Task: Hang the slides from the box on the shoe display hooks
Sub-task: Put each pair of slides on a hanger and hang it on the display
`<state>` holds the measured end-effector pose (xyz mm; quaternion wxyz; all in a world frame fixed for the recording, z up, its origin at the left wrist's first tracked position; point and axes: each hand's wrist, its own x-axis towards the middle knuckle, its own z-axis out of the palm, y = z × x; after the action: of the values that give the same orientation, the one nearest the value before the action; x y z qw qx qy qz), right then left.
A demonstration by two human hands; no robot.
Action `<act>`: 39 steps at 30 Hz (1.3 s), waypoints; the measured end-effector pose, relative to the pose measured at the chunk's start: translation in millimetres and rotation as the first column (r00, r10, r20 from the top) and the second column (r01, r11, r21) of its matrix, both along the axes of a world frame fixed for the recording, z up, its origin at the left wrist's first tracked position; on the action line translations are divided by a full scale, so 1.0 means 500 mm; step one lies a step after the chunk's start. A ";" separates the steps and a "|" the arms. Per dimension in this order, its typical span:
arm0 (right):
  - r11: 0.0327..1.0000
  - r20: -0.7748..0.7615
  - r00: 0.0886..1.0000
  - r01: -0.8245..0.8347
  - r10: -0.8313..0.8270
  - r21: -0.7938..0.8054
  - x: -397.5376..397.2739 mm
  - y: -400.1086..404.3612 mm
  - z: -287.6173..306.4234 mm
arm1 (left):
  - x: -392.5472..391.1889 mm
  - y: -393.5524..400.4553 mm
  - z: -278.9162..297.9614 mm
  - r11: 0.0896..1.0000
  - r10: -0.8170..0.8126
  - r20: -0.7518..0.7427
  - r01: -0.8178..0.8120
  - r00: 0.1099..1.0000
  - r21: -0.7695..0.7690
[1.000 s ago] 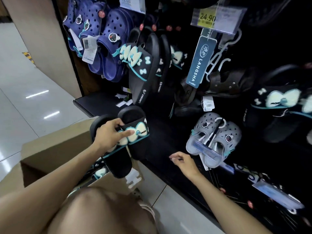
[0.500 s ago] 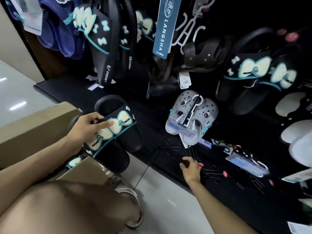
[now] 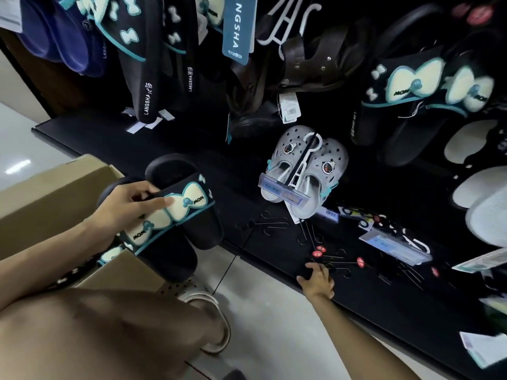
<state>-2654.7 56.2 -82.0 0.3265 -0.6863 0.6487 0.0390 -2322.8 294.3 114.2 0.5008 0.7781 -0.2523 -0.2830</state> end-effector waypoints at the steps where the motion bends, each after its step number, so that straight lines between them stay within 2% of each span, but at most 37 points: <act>1: 1.000 -0.005 1.000 -0.013 0.013 -0.014 -0.001 0.002 -0.003 | 0.000 0.001 0.000 1.000 0.005 -0.004 -0.005 1.000 0.002; 6: 0.993 -0.022 0.997 -0.071 0.069 -0.092 -0.009 0.006 -0.014 | 0.005 0.013 -0.004 1.000 0.017 -0.024 -0.016 1.000 0.018; 13: 0.970 -0.081 0.995 -0.081 0.064 -0.229 -0.013 -0.004 0.003 | 0.005 0.022 -0.007 0.999 0.002 0.011 -0.003 1.000 0.046; 22: 0.931 -0.050 0.998 -0.060 0.045 -0.361 0.005 -0.040 0.034 | 0.009 0.021 -0.008 0.999 -0.009 0.011 0.009 1.000 0.043; 32: 0.952 0.033 0.996 0.093 -0.087 -0.293 0.005 -0.054 0.035 | 0.010 0.025 -0.015 0.999 -0.008 -0.007 0.008 1.000 0.042; 36: 0.954 0.019 0.994 0.104 -0.103 -0.280 0.003 -0.056 0.038 | 0.005 0.022 -0.014 0.999 0.008 -0.011 -0.007 1.000 0.045; 39: 0.968 0.140 0.989 0.086 -0.054 -0.234 0.003 -0.058 0.041 | 0.005 0.021 -0.012 0.998 0.003 -0.011 -0.002 1.000 0.058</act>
<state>-2653.5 27.4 -61.5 0.2850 -0.6984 0.6493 -0.0969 -2320.2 304.7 108.3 0.4798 0.7910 -0.2402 -0.2939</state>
